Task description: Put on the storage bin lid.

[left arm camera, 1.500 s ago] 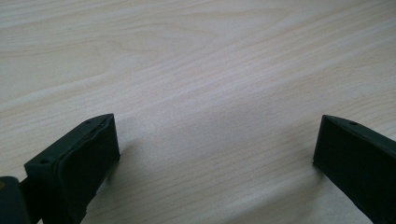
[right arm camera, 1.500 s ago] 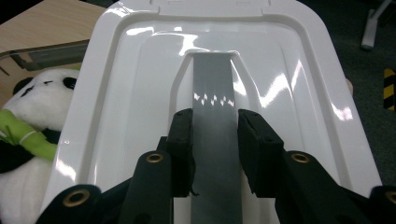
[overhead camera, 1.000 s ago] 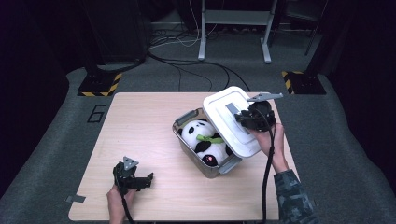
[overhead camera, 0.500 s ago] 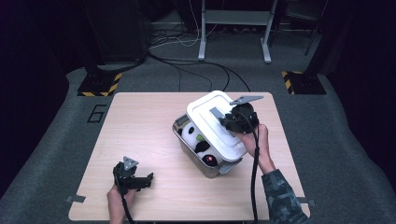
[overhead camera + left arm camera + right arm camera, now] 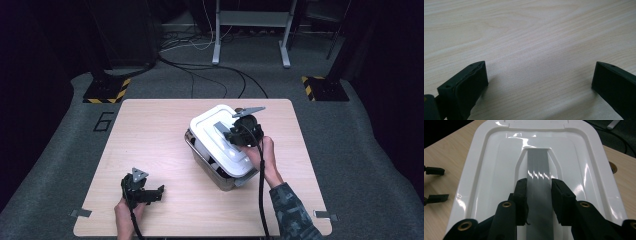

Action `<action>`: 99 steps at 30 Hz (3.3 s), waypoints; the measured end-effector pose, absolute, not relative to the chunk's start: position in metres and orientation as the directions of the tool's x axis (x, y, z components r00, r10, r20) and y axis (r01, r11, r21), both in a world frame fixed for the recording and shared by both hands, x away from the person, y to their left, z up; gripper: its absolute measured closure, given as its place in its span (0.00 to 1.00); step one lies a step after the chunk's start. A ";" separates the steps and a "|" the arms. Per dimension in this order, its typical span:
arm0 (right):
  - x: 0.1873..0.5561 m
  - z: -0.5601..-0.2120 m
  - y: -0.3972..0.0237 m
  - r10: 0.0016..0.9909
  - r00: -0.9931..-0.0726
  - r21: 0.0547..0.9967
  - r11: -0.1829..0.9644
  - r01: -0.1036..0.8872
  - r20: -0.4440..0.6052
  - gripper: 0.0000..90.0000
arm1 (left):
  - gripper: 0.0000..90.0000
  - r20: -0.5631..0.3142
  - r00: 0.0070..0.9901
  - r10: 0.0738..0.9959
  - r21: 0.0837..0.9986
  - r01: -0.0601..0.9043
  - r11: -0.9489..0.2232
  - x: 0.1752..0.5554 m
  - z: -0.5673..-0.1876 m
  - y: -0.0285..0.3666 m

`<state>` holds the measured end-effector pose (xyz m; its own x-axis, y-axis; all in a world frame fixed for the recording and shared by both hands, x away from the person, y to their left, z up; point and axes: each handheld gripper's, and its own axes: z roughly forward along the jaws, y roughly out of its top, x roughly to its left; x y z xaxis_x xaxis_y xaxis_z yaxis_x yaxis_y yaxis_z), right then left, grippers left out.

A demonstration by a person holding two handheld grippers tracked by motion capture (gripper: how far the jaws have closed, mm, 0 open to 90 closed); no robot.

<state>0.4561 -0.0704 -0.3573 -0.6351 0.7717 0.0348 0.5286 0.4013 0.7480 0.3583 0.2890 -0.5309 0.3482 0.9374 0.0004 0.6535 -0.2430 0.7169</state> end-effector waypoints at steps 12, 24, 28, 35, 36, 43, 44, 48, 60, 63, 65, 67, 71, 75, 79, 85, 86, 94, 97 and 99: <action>0.459 -0.375 -0.047 0.765 -0.643 0.704 0.435 0.561 0.039 0.74 | 0.00 0.002 0.346 0.938 0.721 0.650 -0.242 0.358 -0.531 0.289; 0.450 -0.388 -0.043 0.787 -0.617 0.723 0.423 0.545 0.005 0.74 | 0.00 0.002 0.345 0.938 0.721 0.650 -0.241 0.358 -0.531 0.289; 0.449 -0.390 -0.045 0.781 -0.624 0.734 0.422 0.532 0.004 0.73 | 0.00 0.002 0.346 0.938 0.721 0.650 -0.241 0.358 -0.531 0.289; 0.451 -0.384 -0.061 0.734 -0.677 0.736 0.435 0.519 0.044 0.51 | 0.00 0.002 0.346 0.938 0.721 0.650 -0.241 0.358 -0.531 0.289; 0.450 -0.382 -0.065 0.739 -0.672 0.743 0.424 0.519 0.047 0.50 | 0.00 0.002 0.346 0.938 0.721 0.650 -0.242 0.358 -0.531 0.289; 0.455 -0.381 -0.085 0.746 -0.662 0.706 0.427 0.565 0.078 0.47 | 0.00 0.003 0.347 0.938 0.721 0.650 -0.242 0.359 -0.531 0.289; 0.454 -0.383 -0.085 0.746 -0.661 0.702 0.429 0.568 0.079 0.47 | 0.00 0.001 0.347 0.938 0.720 0.650 -0.242 0.359 -0.531 0.289; 0.451 -0.384 -0.085 0.749 -0.657 0.707 0.420 0.569 0.083 0.46 | 0.00 0.001 0.347 0.938 0.721 0.650 -0.242 0.359 -0.531 0.289; 0.450 -0.393 -0.097 0.757 -0.639 0.732 0.361 0.578 0.132 0.31 | 0.00 0.002 0.348 0.937 0.721 0.649 -0.243 0.359 -0.531 0.289; 0.447 -0.391 -0.101 0.763 -0.632 0.742 0.347 0.573 0.131 0.27 | 0.00 0.002 0.349 0.937 0.721 0.649 -0.243 0.359 -0.531 0.289; 0.444 -0.388 -0.104 0.766 -0.632 0.751 0.348 0.561 0.117 0.23 | 0.00 0.002 0.348 0.937 0.721 0.649 -0.242 0.359 -0.531 0.289; 0.441 -0.384 -0.109 0.768 -0.630 0.760 0.340 0.554 0.116 0.21 | 0.00 0.001 0.348 0.937 0.721 0.649 -0.242 0.359 -0.531 0.289; 0.435 -0.378 -0.123 0.778 -0.618 0.774 0.321 0.545 0.113 0.16 | 0.00 0.002 0.349 0.937 0.721 0.649 -0.243 0.359 -0.531 0.289; 0.428 -0.377 -0.143 0.799 -0.590 0.790 0.288 0.541 0.113 0.15 | 0.00 0.002 0.348 0.937 0.721 0.649 -0.243 0.359 -0.531 0.289; 0.420 -0.381 -0.166 0.824 -0.555 0.803 0.252 0.540 0.114 0.12 | 0.00 0.002 0.349 0.937 0.721 0.649 -0.243 0.359 -0.531 0.289; 0.410 -0.396 -0.199 0.858 -0.500 0.810 0.210 0.548 0.116 0.10 | 0.00 0.002 0.348 0.937 0.721 0.649 -0.243 0.359 -0.531 0.289; 0.409 -0.400 -0.205 0.863 -0.490 0.812 0.196 0.549 0.123 0.09 | 0.00 0.001 0.346 0.938 0.722 0.649 -0.240 0.359 -0.531 0.288; 0.397 -0.452 -0.237 0.910 -0.398 0.765 0.170 0.621 0.120 0.09 | 0.00 0.001 0.347 0.938 0.721 0.649 -0.241 0.359 -0.531 0.288; 0.390 -0.480 -0.240 0.920 -0.380 0.737 0.191 0.649 0.096 0.09 | 0.00 0.001 0.346 0.938 0.722 0.649 -0.240 0.359 -0.531 0.288; 0.386 -0.497 -0.242 0.928 -0.365 0.721 0.202 0.662 0.075 0.09 | 0.00 0.001 0.347 0.938 0.721 0.649 -0.241 0.359 -0.531 0.288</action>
